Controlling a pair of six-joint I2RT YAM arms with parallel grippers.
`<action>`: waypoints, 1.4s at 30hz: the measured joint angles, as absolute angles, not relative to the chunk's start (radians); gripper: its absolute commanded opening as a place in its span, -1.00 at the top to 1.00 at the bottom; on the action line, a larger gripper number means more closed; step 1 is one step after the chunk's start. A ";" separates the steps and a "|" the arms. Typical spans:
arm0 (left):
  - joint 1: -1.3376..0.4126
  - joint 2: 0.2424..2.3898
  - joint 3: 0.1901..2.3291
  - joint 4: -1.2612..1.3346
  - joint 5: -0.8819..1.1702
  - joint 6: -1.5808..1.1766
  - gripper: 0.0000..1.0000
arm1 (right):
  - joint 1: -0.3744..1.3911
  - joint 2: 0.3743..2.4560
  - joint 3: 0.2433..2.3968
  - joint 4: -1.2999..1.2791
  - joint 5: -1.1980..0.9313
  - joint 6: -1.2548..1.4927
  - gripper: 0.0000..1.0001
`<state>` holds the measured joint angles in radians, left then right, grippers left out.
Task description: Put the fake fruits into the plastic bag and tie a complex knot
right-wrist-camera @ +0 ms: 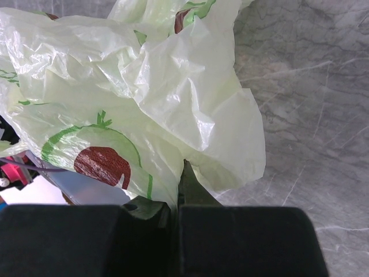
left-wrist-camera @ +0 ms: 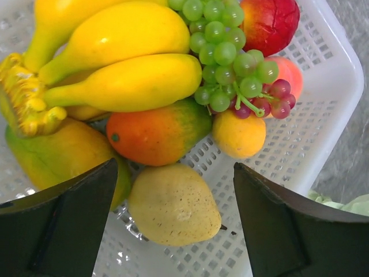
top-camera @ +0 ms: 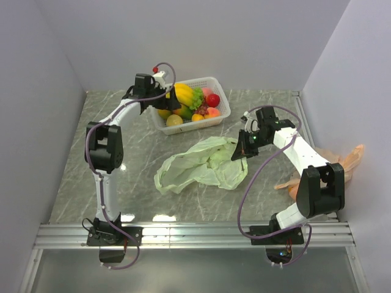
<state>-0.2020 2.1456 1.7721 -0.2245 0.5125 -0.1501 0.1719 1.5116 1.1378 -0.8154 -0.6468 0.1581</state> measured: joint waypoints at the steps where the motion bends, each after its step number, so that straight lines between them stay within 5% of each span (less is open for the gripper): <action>1: -0.207 2.149 1.774 -0.226 0.513 -0.148 -0.79 | 0.172 1.512 1.138 -0.815 -0.647 0.158 1.00; 19: -0.270 2.337 1.975 -0.250 0.315 -0.123 -0.90 | 0.171 1.514 1.136 -0.815 -0.648 0.159 1.00; 33: -0.259 2.290 1.872 -0.220 0.548 -0.206 -0.23 | 0.170 1.514 1.120 -0.805 -0.655 0.159 1.00; 42: -0.281 2.270 1.853 -0.186 0.597 -0.279 -0.40 | 0.170 1.514 1.119 -0.799 -0.659 0.159 1.00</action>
